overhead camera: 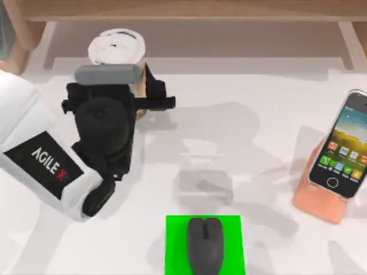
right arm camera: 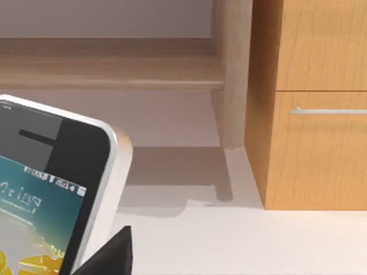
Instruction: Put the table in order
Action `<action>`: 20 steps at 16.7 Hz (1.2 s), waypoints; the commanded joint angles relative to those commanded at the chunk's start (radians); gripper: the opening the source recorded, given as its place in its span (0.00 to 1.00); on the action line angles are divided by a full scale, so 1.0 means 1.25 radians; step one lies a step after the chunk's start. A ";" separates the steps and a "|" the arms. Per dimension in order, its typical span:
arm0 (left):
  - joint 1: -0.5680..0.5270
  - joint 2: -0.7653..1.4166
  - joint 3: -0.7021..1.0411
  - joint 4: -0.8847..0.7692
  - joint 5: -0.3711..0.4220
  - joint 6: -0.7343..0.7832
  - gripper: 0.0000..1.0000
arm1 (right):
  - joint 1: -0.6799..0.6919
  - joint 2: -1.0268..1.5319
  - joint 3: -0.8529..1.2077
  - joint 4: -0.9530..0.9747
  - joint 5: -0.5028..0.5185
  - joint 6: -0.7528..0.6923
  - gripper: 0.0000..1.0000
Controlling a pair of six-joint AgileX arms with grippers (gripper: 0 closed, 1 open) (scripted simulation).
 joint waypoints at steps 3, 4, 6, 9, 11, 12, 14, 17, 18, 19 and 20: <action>-0.018 -0.035 0.071 -0.034 -0.001 -0.011 0.00 | 0.000 0.000 0.000 0.000 0.000 0.000 1.00; -0.025 -0.045 0.101 -0.053 -0.002 -0.016 0.00 | 0.000 0.000 0.000 0.000 0.000 0.000 1.00; -0.039 -0.059 0.169 -0.104 -0.004 -0.024 0.00 | 0.000 0.000 0.000 0.000 0.000 0.000 1.00; -0.058 -0.062 0.291 -0.205 -0.009 -0.034 0.00 | 0.000 0.000 0.000 0.000 0.000 0.000 1.00; -0.066 -0.048 0.379 -0.284 -0.014 -0.038 0.00 | 0.000 0.000 0.000 0.000 0.000 0.000 1.00; -0.069 -0.037 0.424 -0.326 -0.017 -0.039 0.00 | 0.000 0.000 0.000 0.000 0.000 0.000 1.00; -0.071 -0.008 0.516 -0.414 -0.024 -0.039 0.00 | 0.000 0.000 0.000 0.000 0.000 0.000 1.00; -0.071 0.045 0.653 -0.546 -0.035 -0.036 0.00 | 0.000 0.000 0.000 0.000 0.000 0.000 1.00; -0.071 0.063 0.697 -0.588 -0.039 -0.033 0.00 | 0.000 0.000 0.000 0.000 0.000 0.000 1.00; -0.070 0.080 0.739 -0.629 -0.043 -0.030 0.00 | 0.000 0.000 0.000 0.000 0.000 0.000 1.00; -0.068 0.097 0.780 -0.668 -0.046 -0.027 0.00 | 0.000 0.000 0.000 0.000 0.000 0.000 1.00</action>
